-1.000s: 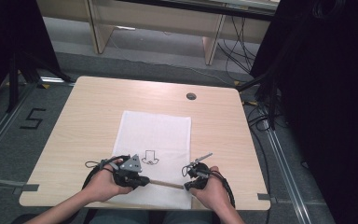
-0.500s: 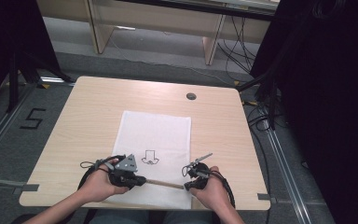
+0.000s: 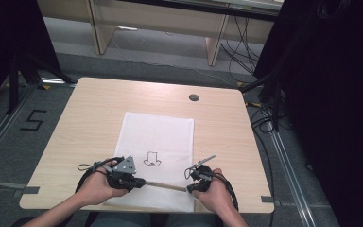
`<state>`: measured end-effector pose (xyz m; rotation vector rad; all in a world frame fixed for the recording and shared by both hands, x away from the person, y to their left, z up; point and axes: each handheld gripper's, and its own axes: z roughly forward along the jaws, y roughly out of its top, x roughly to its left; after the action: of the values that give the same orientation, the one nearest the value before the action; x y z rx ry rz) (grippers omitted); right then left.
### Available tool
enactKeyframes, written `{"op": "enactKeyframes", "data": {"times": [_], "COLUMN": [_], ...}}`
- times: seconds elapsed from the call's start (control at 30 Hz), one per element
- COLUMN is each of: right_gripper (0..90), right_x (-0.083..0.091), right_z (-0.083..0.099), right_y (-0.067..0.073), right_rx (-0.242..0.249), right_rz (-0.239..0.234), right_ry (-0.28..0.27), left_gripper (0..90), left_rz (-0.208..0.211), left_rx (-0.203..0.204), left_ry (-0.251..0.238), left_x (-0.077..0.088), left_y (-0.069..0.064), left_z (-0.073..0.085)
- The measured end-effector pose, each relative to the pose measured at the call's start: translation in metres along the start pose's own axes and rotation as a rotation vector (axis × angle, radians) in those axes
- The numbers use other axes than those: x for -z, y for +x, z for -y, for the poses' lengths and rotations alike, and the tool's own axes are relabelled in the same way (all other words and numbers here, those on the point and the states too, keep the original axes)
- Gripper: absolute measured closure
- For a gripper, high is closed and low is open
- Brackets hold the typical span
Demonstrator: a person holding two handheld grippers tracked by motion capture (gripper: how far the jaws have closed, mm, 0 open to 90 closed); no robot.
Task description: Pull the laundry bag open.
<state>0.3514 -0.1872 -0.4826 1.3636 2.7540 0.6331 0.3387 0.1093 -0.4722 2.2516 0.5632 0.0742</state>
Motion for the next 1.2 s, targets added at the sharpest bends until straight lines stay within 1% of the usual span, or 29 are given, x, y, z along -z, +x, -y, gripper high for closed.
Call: {"op": "enactKeyframes", "data": {"times": [0.03, 0.07, 0.1, 0.17, 0.2, 0.23, 0.27, 0.3, 0.33, 0.37, 0.4, 0.43, 0.47, 0.5, 0.57, 0.6, 0.67, 0.7, 0.77, 0.83, 0.9, 0.93, 0.97, 1.0, 1.03, 1.1, 1.13, 1.17, 1.2], "right_gripper": [90.0, 90.0, 90.0, 90.0, 90.0, 90.0, 90.0, 90.0, 90.0, 90.0, 90.0, 90.0, 90.0, 90.0, 90.0, 90.0, 90.0, 90.0, 90.0, 90.0, 90.0, 90.0, 90.0, 90.0, 90.0, 90.0, 90.0, 90.0, 90.0], "right_x": [0.000, 0.000, 0.000, 0.000, 0.000, 0.000, 0.000, 0.000, 0.000, 0.000, 0.000, 0.000, 0.000, 0.000, 0.000, 0.000, 0.000, 0.000, 0.000, 0.000, 0.000, 0.000, 0.001, 0.000, 0.000, 0.000, 0.000, 0.000, 0.000], "right_z": [0.000, 0.000, 0.000, 0.000, 0.000, 0.000, 0.000, 0.000, 0.000, 0.000, 0.000, 0.000, 0.000, 0.000, 0.000, 0.000, 0.000, 0.000, 0.000, 0.000, 0.000, 0.000, 0.000, 0.000, 0.000, 0.000, 0.000, 0.000, 0.000], "right_y": [0.000, 0.000, 0.000, 0.000, 0.000, 0.000, 0.000, 0.000, 0.000, 0.000, 0.000, 0.000, 0.000, 0.000, 0.000, 0.000, 0.000, 0.000, 0.000, 0.000, 0.001, 0.001, 0.001, 0.000, 0.000, 0.000, 0.000, 0.000, 0.000], "right_rx": [0.000, 0.001, 0.000, 0.000, 0.000, 0.003, 0.003, 0.002, 0.001, 0.001, 0.002, -0.001, 0.006, 0.000, 0.000, 0.003, 0.005, -0.001, 0.007, 0.004, 0.010, -0.001, 0.003, 0.005, 0.005, 0.009, 0.011, 0.011, 0.010], "right_rz": [0.000, 0.002, -0.001, 0.000, 0.000, 0.001, 0.002, 0.000, 0.005, 0.003, 0.004, 0.000, 0.000, -0.001, 0.000, 0.000, 0.000, 0.000, 0.000, 0.003, 0.004, 0.006, 0.003, 0.003, 0.003, 0.002, 0.000, -0.001, 0.000], "right_ry": [0.000, -0.001, 0.000, 0.000, 0.000, 0.000, 0.000, 0.000, -0.001, -0.001, -0.001, 0.001, -0.003, 0.000, 0.000, 0.000, -0.004, 0.001, -0.006, 0.000, -0.006, -0.002, -0.002, -0.004, -0.004, -0.005, -0.004, -0.004, -0.005], "left_gripper": [87.2, 87.2, 87.2, 87.2, 87.2, 87.2, 87.2, 87.2, 87.2, 87.2, 87.2, 87.2, 87.2, 87.2, 87.2, 87.2, 87.2, 87.2, 87.2, 87.2, 87.2, 87.2, 87.2, 87.2, 87.2, 87.2, 87.2, 87.2, 87.2], "left_rz": [0.008, -0.004, -0.007, 0.001, -0.005, -0.007, -0.006, -0.006, -0.018, -0.010, -0.012, -0.019, -0.015, -0.008, -0.011, -0.019, -0.012, -0.011, -0.012, -0.009, -0.007, -0.008, -0.016, -0.011, -0.014, -0.022, -0.015, -0.026, -0.022], "left_rx": [0.008, 0.000, -0.008, 0.008, -0.007, -0.004, 0.007, -0.011, 0.001, -0.003, 0.016, 0.003, 0.009, 0.002, -0.003, 0.012, 0.006, -0.001, 0.003, 0.015, 0.010, 0.011, 0.001, 0.007, 0.017, 0.004, 0.018, 0.014, 0.026], "left_ry": [-0.008, 0.001, 0.003, -0.004, 0.000, 0.006, -0.005, -0.002, 0.008, -0.004, -0.008, 0.004, -0.004, -0.007, -0.003, -0.001, -0.007, -0.007, -0.005, -0.009, -0.002, -0.002, 0.005, -0.009, -0.006, 0.001, -0.005, 0.001, -0.007], "left_x": [0.000, 0.001, 0.001, 0.002, 0.003, 0.004, 0.004, 0.006, 0.007, 0.007, 0.007, 0.008, 0.009, 0.009, 0.009, 0.009, 0.009, 0.010, 0.010, 0.009, 0.010, 0.010, 0.010, 0.011, 0.012, 0.015, 0.015, 0.016, 0.016], "left_y": [0.000, 0.000, 0.001, 0.001, 0.002, 0.003, 0.002, 0.004, 0.003, 0.004, 0.003, 0.005, 0.005, 0.005, 0.005, 0.004, 0.004, 0.005, 0.004, 0.003, 0.004, 0.003, 0.004, 0.004, 0.004, 0.007, 0.006, 0.007, 0.006], "left_z": [0.000, 0.001, 0.001, 0.002, 0.003, 0.003, 0.004, 0.004, 0.005, 0.005, 0.006, 0.006, 0.007, 0.007, 0.008, 0.008, 0.008, 0.008, 0.008, 0.008, 0.009, 0.009, 0.009, 0.009, 0.010, 0.011, 0.012, 0.013, 0.013]}}
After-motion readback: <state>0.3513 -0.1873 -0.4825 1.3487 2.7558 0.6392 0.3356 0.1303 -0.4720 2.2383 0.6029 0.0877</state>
